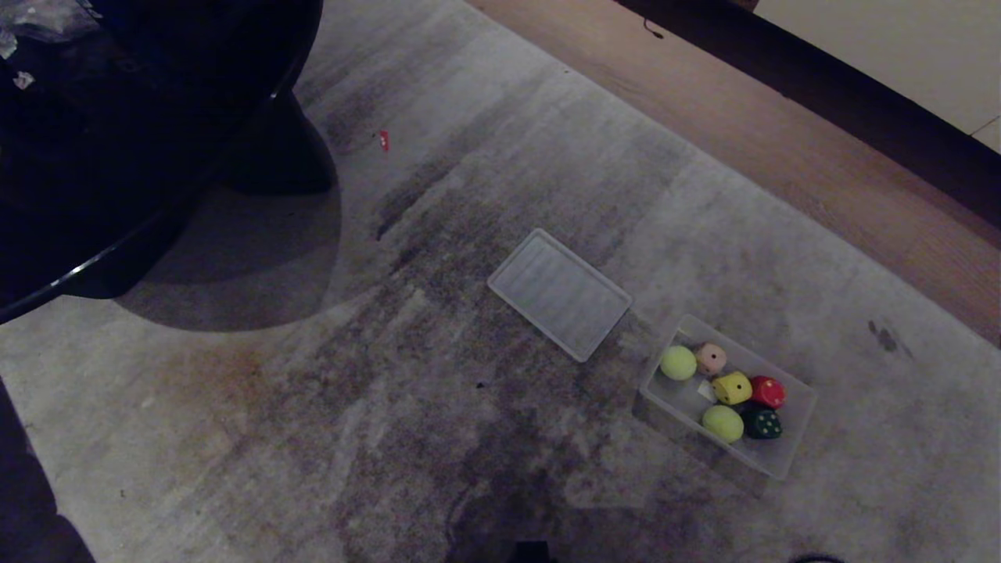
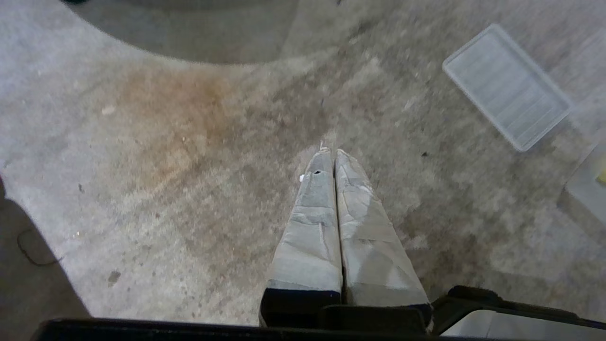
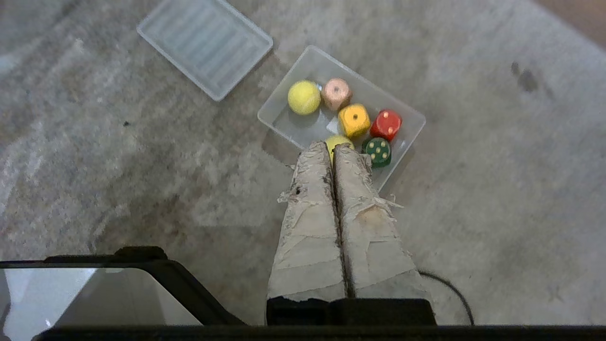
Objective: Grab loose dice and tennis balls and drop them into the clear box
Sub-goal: Close the lid
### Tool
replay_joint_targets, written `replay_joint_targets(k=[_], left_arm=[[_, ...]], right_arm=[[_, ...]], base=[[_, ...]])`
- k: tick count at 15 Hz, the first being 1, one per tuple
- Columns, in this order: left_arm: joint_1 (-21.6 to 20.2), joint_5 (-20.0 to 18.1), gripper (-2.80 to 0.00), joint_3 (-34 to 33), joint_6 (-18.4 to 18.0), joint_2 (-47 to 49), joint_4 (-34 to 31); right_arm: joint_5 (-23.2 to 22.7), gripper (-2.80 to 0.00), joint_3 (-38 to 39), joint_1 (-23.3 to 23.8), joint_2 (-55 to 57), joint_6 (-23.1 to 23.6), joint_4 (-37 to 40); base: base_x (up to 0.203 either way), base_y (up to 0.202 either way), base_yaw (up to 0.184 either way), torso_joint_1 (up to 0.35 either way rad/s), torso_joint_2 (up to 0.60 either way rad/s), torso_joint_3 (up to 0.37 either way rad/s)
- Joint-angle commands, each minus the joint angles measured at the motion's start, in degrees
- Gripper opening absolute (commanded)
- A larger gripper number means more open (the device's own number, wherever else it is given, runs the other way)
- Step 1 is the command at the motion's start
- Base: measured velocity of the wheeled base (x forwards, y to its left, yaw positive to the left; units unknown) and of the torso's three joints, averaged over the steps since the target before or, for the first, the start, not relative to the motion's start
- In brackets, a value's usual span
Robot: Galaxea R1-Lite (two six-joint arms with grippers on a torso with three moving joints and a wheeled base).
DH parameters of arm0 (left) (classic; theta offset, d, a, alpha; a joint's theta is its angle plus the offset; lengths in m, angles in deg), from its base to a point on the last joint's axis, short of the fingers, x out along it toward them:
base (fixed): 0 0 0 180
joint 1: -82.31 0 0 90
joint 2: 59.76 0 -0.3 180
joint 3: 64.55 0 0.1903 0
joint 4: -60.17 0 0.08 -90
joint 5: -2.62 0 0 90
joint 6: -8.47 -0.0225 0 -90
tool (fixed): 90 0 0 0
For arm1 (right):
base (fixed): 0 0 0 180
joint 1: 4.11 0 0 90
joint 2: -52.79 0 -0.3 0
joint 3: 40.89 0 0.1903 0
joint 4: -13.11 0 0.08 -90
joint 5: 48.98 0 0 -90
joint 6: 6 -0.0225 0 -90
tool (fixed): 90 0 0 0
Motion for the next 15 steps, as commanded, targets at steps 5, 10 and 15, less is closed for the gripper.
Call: replay_joint_targets(k=[5, 10, 15], left_arm=[[0.0, 0.0, -2.8, -0.1, 0.1, 0.1, 0.0], [0.0, 0.0, -2.8, -0.1, -0.2, 0.1, -0.1], [0.0, 0.0, -2.8, -0.1, 0.0, 0.1, -0.1]], right_arm=[[0.0, -2.8, 0.6, 0.0, 0.0, 0.1, -0.1], [0.1, -2.8, 0.6, 0.0, 0.1, 0.1, 0.0], [1.1, -2.8, -2.3, 0.2, 0.2, -0.9, 0.8]], base=[[0.0, 0.0, 0.0, 0.003, 0.0, -0.195], [0.0, 0.0, 0.0, 0.0, 0.0, -0.198], [0.0, 0.0, 0.0, 0.003, 0.0, -0.055]])
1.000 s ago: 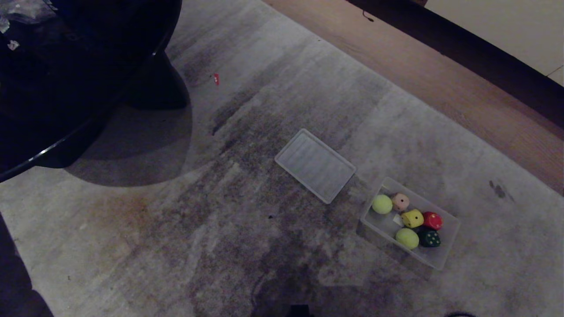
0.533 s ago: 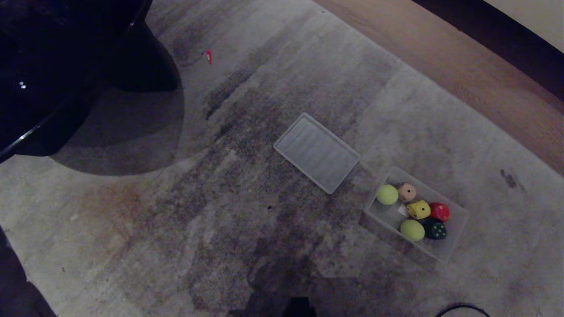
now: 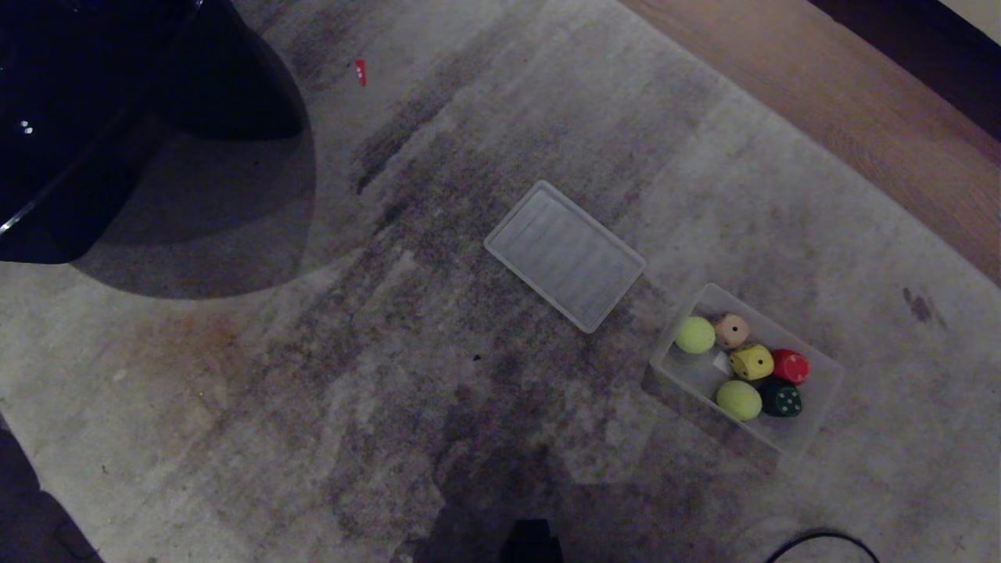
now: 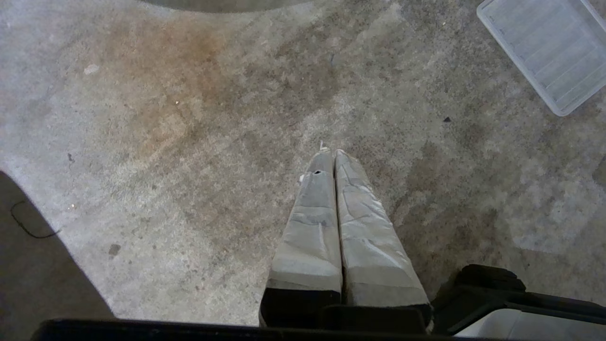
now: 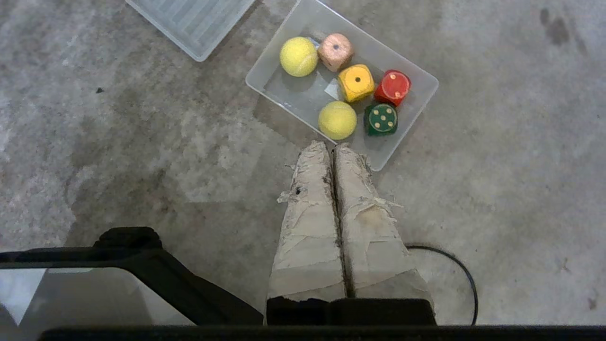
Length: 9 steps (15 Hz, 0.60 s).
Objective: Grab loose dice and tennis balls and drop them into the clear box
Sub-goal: Close the lid
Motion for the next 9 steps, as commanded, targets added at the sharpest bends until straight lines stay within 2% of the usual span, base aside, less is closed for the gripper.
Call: replay_joint_targets(k=[1, 3, 5, 7, 9], left_arm=[[0.0, 0.0, -2.8, -0.1, 0.1, 0.1, 0.0], [0.0, 0.0, -2.8, -0.1, 0.1, 0.1, 0.0], [0.0, 0.0, -2.8, -0.1, 0.1, 0.1, 0.0], [0.0, 0.0, -2.8, -0.1, 0.1, 0.1, 0.0], [0.0, 0.0, -2.8, -0.1, 0.1, 0.1, 0.0]], right_arm=[[0.3, -2.8, -5.6, 0.2, 1.6, -0.8, 2.8], [-0.3, -2.8, -13.4, 0.1, 9.9, -3.7, 9.2], [-1.6, -2.8, -19.3, -0.1, 21.7, -7.3, 12.1], [-2.4, -2.8, -22.7, -0.2, 34.8, -10.1, 11.1], [-2.7, -2.8, -24.2, -0.3, 47.6, -12.6, 4.8]], base=[[0.0, 0.0, 0.0, 0.0, 0.0, 0.0], [0.0, 0.0, 0.0, 0.0, 0.0, 0.0], [0.0, 0.0, 0.0, 0.0, 0.0, 0.0], [0.0, 0.0, 0.0, 0.0, 0.0, 0.0], [0.0, 0.0, 0.0, 0.0, 0.0, 0.0]])
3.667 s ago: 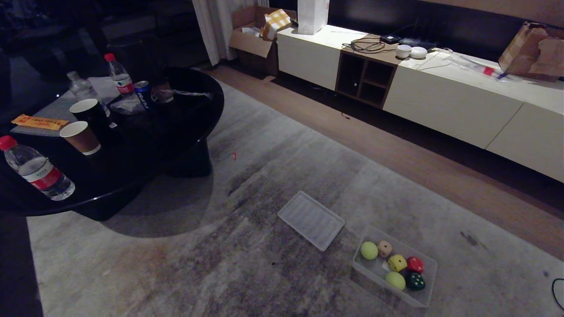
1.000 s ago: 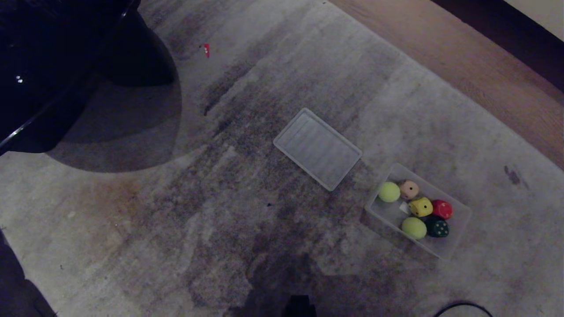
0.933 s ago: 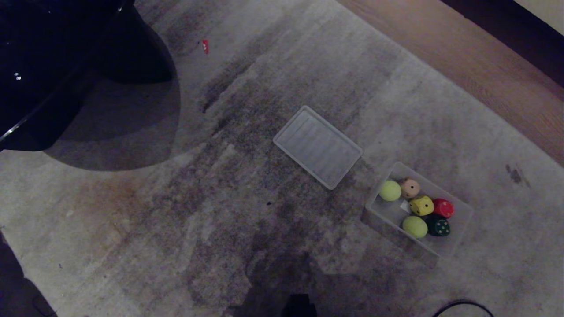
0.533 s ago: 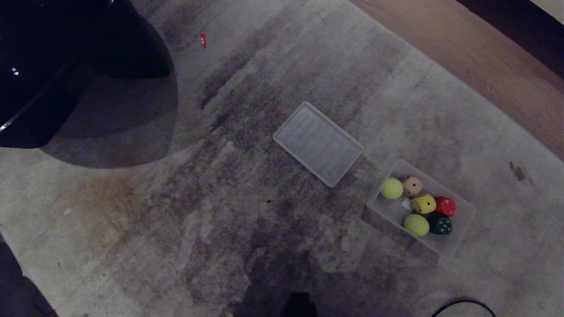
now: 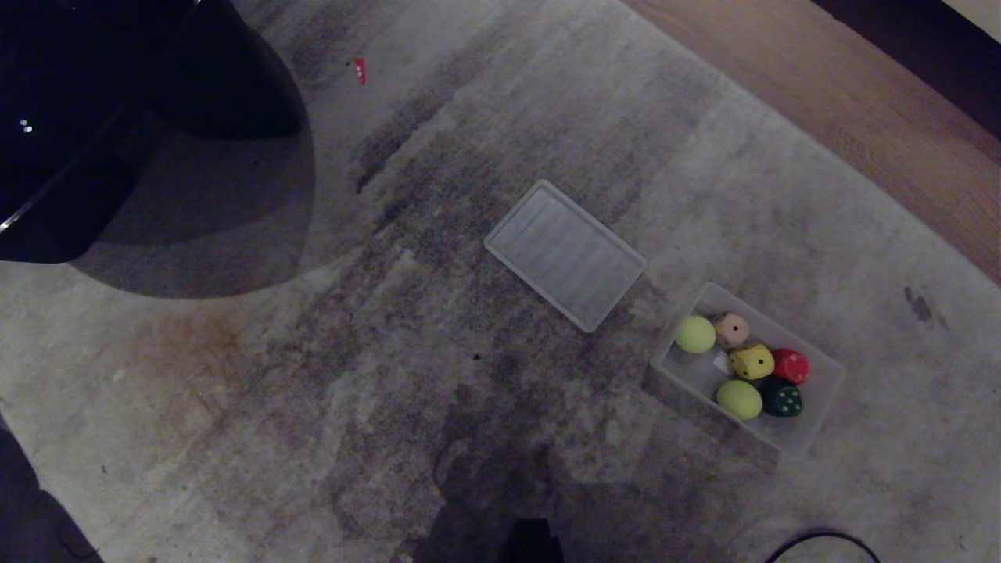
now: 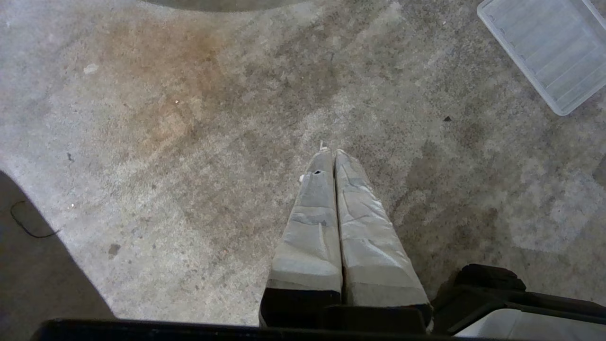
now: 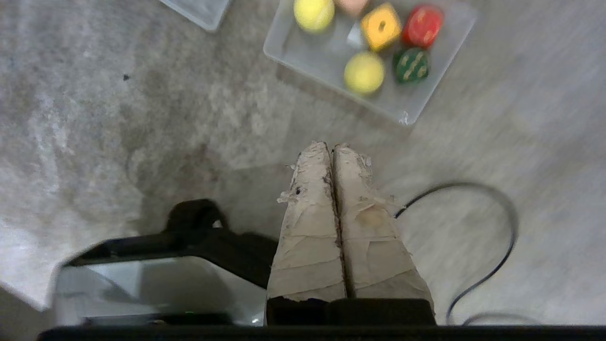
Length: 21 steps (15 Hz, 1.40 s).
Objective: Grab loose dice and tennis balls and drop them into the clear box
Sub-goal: Close the lid
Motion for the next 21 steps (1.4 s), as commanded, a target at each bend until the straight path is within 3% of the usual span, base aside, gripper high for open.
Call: replay_joint_targets(k=[1, 5, 7, 10, 14, 15, 21], left_arm=[[0.0, 0.1, -2.8, -0.1, 0.1, 0.1, 0.0], [0.0, 0.1, -2.8, -0.1, 0.1, 0.1, 0.0], [0.0, 0.1, -2.8, -0.1, 0.1, 0.1, 0.0], [0.0, 0.1, -2.8, -0.1, 0.1, 0.1, 0.0], [0.0, 0.1, -2.8, -0.1, 0.1, 0.0, 0.0], [0.0, 0.1, -2.8, -0.1, 0.1, 0.1, 0.0], [0.0, 0.1, -2.8, -0.1, 0.1, 0.1, 0.0]], right_arm=[[0.0, -2.8, -2.0, -0.3, 22.5, -1.9, -8.4], [1.3, -2.8, -6.3, -3.8, 48.3, -4.6, -29.2], [1.7, -2.8, -13.3, -7.7, 59.2, -7.2, -36.2], [2.0, -2.8, -25.1, -13.3, 70.4, -10.3, -41.2], [2.2, -2.8, -30.7, -16.2, 79.7, -11.3, -44.2], [2.1, 0.0, -31.6, -16.4, 81.6, -11.4, -45.4], [2.2, 0.0, -36.2, -17.1, 89.7, -13.7, -49.1]], base=[[0.0, 0.0, 0.0, 0.0, 0.0, 0.0], [0.0, 0.0, 0.0, 0.0, 0.0, 0.0], [0.0, 0.0, 0.0, 0.0, 0.0, 0.0], [0.0, 0.0, 0.0, 0.0, 0.0, 0.0], [0.0, 0.0, 0.0, 0.0, 0.0, 0.0], [0.0, 0.0, 0.0, 0.0, 0.0, 0.0], [0.0, 0.0, 0.0, 0.0, 0.0, 0.0]])
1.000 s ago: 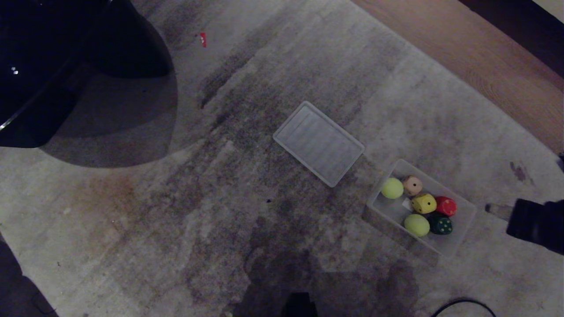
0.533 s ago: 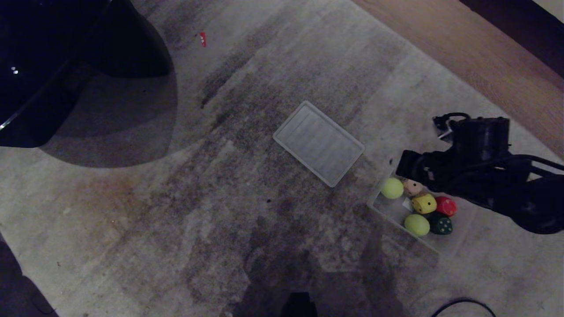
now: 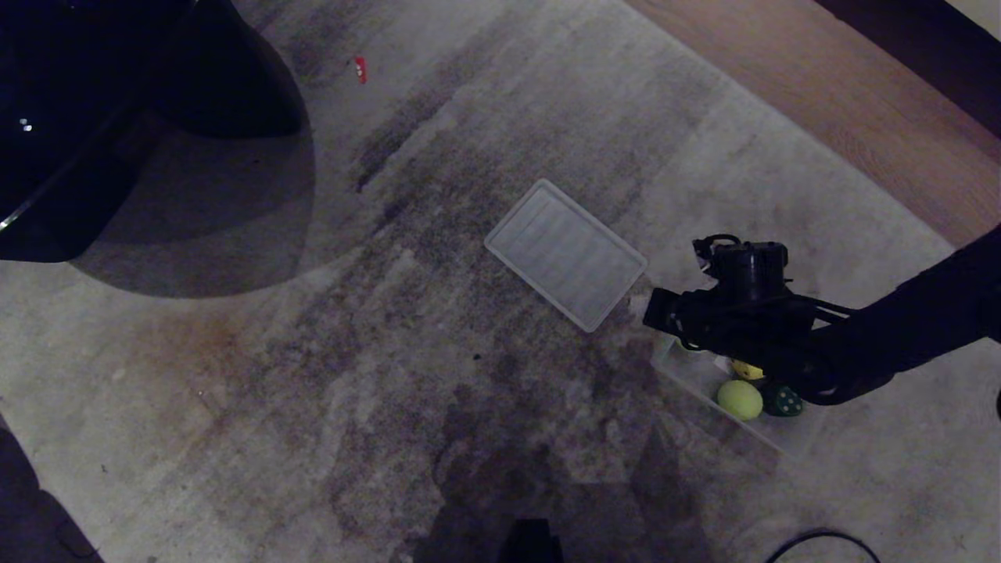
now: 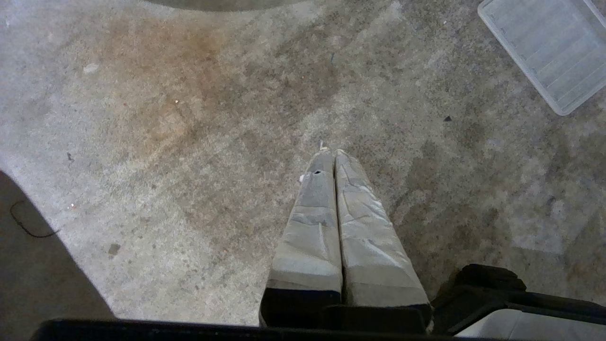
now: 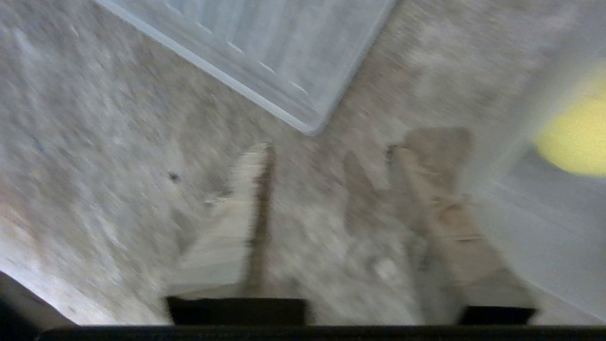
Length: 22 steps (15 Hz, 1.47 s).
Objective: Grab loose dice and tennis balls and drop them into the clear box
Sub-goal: Close the lid
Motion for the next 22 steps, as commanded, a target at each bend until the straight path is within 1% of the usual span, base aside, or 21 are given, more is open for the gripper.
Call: replay_joint_targets(k=[1, 3, 6, 10, 12, 16, 21, 22], left_arm=[[0.0, 0.0, -2.8, -0.1, 0.1, 0.1, 0.0], [0.0, 0.0, -2.8, -0.1, 0.1, 0.1, 0.0], [0.0, 0.0, -2.8, -0.1, 0.1, 0.1, 0.0], [0.0, 0.0, -2.8, -0.1, 0.1, 0.1, 0.0], [0.0, 0.0, -2.8, -0.1, 0.1, 0.1, 0.0], [0.0, 0.0, -2.8, -0.1, 0.1, 0.1, 0.0], [0.0, 0.0, -2.8, -0.1, 0.1, 0.1, 0.0], [0.0, 0.0, -2.8, -0.1, 0.1, 0.1, 0.0]], right_arm=[[0.1, 0.0, -1.0, -0.2, 3.9, -0.6, -1.2], [0.1, 0.0, -2.2, -0.6, 5.2, -1.4, -1.8], [0.2, 0.0, -2.7, -0.6, 7.0, -3.8, -3.4], [0.4, 0.0, -3.3, -0.5, 9.1, -4.5, -3.6], [0.3, 0.0, -4.2, -0.5, 10.0, -6.0, -3.6], [0.5, 0.0, -6.5, -0.4, 13.7, -6.0, -3.6], [4.9, 0.0, -11.8, 0.1, 18.8, -6.0, -3.5], [5.1, 0.0, -12.9, 0.4, 19.8, -6.0, -3.5]], base=[[0.0, 0.0, 0.0, 0.0, 0.0, 0.0], [0.0, 0.0, 0.0, 0.0, 0.0, 0.0], [0.0, 0.0, 0.0, 0.0, 0.0, 0.0], [0.0, 0.0, 0.0, 0.0, 0.0, 0.0], [0.0, 0.0, 0.0, 0.0, 0.0, 0.0], [0.0, 0.0, 0.0, 0.0, 0.0, 0.0], [0.0, 0.0, 0.0, 0.0, 0.0, 0.0], [0.0, 0.0, 0.0, 0.0, 0.0, 0.0]])
